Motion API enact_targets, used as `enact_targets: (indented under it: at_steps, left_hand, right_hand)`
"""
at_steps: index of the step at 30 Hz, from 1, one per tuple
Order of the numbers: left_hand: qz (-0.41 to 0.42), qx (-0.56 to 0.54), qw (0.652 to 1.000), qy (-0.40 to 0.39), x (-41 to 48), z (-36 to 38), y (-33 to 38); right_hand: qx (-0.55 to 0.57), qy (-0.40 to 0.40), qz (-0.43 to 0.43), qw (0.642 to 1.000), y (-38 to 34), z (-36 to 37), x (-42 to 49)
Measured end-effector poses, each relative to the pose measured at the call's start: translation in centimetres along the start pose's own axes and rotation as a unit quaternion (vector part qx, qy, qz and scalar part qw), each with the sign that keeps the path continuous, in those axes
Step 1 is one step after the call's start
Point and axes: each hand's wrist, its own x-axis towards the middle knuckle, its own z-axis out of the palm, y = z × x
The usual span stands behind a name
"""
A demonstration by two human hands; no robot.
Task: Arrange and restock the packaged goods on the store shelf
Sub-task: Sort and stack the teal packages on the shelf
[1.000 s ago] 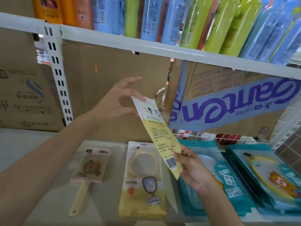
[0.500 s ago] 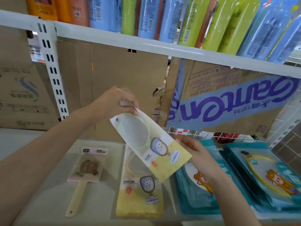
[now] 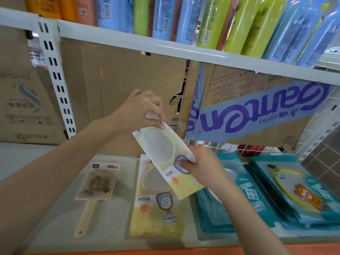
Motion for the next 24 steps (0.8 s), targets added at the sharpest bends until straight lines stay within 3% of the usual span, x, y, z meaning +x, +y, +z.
enact_targets:
  at_steps: [5,7,9,11,15,19,24]
  left_hand:
    - [-0.133,-0.088,0.985,0.066,-1.8,0.5,-0.5]
    - [-0.206,-0.223,0.948,0.098,-2.8,1.1,-0.7]
    - [-0.283,-0.347,0.887,0.113,-3.9,2.0,-0.7]
    - [-0.329,-0.411,0.845,0.094,-5.2,2.9,-0.7]
    - [-0.338,-0.463,0.82,-0.007,-6.7,4.2,-0.4]
    - [-0.347,-0.495,0.796,0.018,-6.5,5.2,-0.3]
    - [-0.422,-0.462,0.78,-0.025,-7.1,7.5,-1.6]
  right_hand:
    - [0.111,0.022,0.022,0.993,1.2,0.6,-0.7]
    - [0.164,0.038,0.036,0.985,1.9,0.9,-1.0]
    - [0.225,0.035,0.049,0.972,2.5,1.2,-1.4]
    - [0.296,0.021,0.065,0.953,2.7,1.5,-1.7]
    - [0.404,0.007,0.101,0.909,2.5,2.4,-2.2]
    - [0.46,-0.018,0.137,0.877,2.4,4.0,-2.6]
    - [0.427,-0.048,0.168,0.887,2.3,5.9,-3.0]
